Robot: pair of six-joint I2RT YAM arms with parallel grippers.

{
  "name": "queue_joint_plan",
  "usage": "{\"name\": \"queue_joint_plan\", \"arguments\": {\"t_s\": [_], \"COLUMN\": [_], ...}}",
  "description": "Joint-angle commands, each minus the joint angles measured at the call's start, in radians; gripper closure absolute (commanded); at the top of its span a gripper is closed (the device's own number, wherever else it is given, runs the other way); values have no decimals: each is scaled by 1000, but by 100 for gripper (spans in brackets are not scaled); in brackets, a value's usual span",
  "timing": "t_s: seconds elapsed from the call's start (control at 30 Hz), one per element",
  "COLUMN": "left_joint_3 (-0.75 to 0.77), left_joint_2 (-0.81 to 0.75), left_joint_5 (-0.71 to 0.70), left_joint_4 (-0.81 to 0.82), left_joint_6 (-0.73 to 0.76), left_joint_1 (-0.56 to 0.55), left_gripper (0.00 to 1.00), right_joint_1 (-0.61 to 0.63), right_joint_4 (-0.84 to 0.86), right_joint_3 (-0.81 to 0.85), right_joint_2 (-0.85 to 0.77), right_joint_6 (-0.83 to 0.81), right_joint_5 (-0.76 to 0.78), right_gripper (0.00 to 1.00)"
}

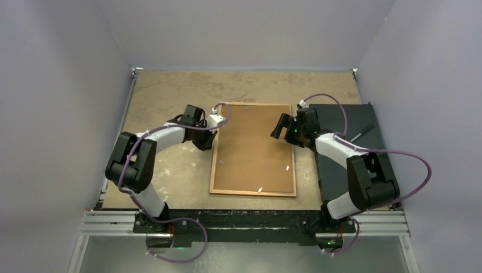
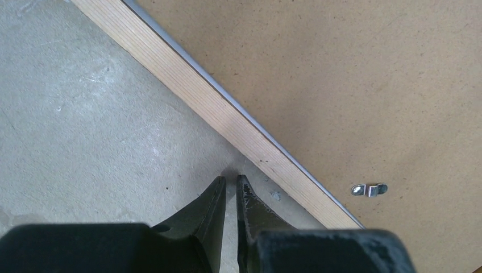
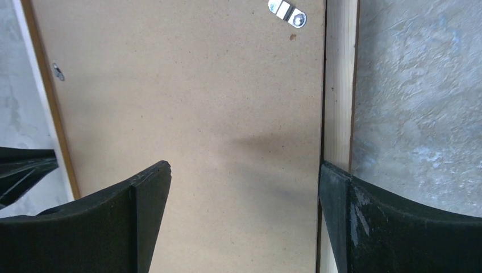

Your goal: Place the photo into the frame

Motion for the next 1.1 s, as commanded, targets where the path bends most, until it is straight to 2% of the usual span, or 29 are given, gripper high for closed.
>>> {"name": "queue_joint_plan", "arguments": {"t_s": [0.0, 0.27, 0.53, 0.8, 0.97, 1.07], "left_joint_3": [-13, -10, 2, 10, 30, 42], "left_joint_2": [-29, -12, -21, -32, -50, -57], "left_joint_5": [-8, 12, -8, -13, 1, 10], "left_joint_4": [-26, -19, -41, -58, -82, -99], "left_joint_6": [11, 7, 29, 36, 34, 28], "left_joint_1": [-8, -8, -8, -3, 8, 15], "left_gripper": [90, 92, 95, 96, 96, 96], "right_joint_1": [42, 70, 102, 105, 112, 167], "right_joint_4": [-19, -42, -135, -241, -244, -252], "right_joint_3": [41, 84, 134, 188, 157, 126], "right_joint_2": [3, 28, 39, -39, -108, -153], "right_joint_6": [-9, -11, -60, -121, -117, -95], "right_joint_5": [36, 65, 152, 265, 223, 208], "right_gripper": [1, 1, 1, 1, 1, 1]}}
